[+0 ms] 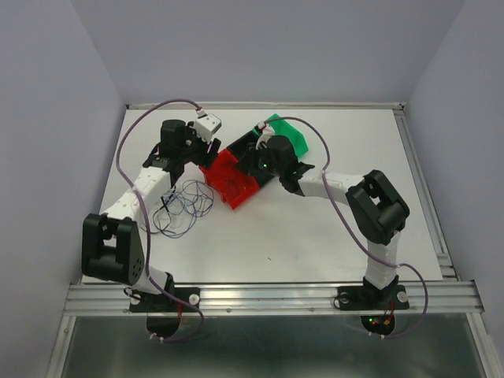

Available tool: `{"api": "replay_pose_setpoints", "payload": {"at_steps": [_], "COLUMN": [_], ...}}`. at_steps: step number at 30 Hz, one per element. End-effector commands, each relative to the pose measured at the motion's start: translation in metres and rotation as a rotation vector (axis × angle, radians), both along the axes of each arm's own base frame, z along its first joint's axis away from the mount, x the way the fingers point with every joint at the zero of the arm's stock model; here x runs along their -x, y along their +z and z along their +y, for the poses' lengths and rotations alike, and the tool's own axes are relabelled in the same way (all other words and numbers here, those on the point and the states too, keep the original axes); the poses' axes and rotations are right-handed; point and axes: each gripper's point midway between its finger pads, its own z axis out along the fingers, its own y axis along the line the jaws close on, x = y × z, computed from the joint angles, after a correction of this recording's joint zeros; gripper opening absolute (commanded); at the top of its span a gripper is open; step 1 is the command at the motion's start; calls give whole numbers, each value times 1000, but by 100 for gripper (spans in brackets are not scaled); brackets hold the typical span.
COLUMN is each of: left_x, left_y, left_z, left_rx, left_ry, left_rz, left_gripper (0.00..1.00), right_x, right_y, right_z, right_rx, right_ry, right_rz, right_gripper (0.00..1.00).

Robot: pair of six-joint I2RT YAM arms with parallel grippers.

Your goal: Untangle the cables

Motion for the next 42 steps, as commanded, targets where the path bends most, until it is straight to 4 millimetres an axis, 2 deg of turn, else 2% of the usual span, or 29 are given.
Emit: {"api": "replay_pose_setpoints", "payload": {"at_steps": [1, 2, 3, 5, 6, 7, 9, 10, 11, 12, 13, 14, 15, 16, 19, 21, 25, 26, 27, 31, 37, 38, 42], "left_x": [13, 17, 25, 38, 49, 61, 77, 93, 100, 108, 114, 124, 126, 128, 129, 126, 117, 109, 106, 93, 74, 70, 64], "left_y": [67, 71, 85, 86, 95, 82, 72, 49, 39, 31, 20, -2, -6, -16, -30, -33, -45, -41, -46, -49, -52, -47, -55], "left_z": [9, 13, 19, 34, 36, 49, 60, 64, 69, 70, 72, 74, 75, 77, 75, 72, 68, 68, 69, 68, 62, 61, 52], "left_rx": [-6, -15, -34, -67, -90, -115, -202, -231, -259, -286, -336, -355, -370, -396, -425, -448, -461, -463, -460, -471, -441, -431, -399], "left_ry": [10, 17, 15, 27, -21, -24, -88, -125, -145, -173, -226, -248, -258, -277, -334, -380, -427, -417, -413, -410, -409, -407, -433], "left_rz": [-146, -151, -187, -170, -199, -139, -122, -46, -26, -16, -18, 18, 13, 11, -15, -66, -75, -89, -73, -110, -118, -124, -98], "left_gripper": [72, 74, 78, 81, 82, 82, 83, 83, 83, 83, 83, 84, 84, 84, 84, 85, 85, 85, 87, 88, 85, 85, 81], "right_x": [23, 30, 41, 52, 62, 66, 77, 79, 82, 83, 88, 91, 94, 99, 110, 114, 125, 128, 131, 138, 143, 144, 145], "right_y": [26, 21, 18, 20, 14, 12, 10, 7, 8, 17, 10, 11, 12, 15, 20, 26, 29, 36, 33, 38, 46, 45, 42], "right_z": [2, 2, 8, 10, 11, 10, 6, 2, 0, -2, -8, -10, -12, -16, -24, -28, -41, -44, -48, -59, -67, -67, -67], "right_rx": [52, 83, 94, 101, 110, 111, 108, 110, 108, 89, 97, 92, 84, 74, 55, 37, 26, 14, 19, 8, -4, -4, 0], "right_ry": [36, 54, 79, 112, 129, 133, 140, 132, 130, 126, 123, 125, 127, 132, 137, 132, 121, 119, 116, 99, 89, 94, 100], "right_rz": [-122, -143, -146, -164, -161, -160, -158, -153, -156, -177, -165, -166, -171, -171, -176, -187, -190, -203, -201, -211, -229, -230, -221], "right_gripper": [28, 31, 35, 40, 42, 42, 44, 44, 44, 45, 48, 49, 52, 62, 72, 75, 77, 77, 77, 79, 80, 80, 80]}}
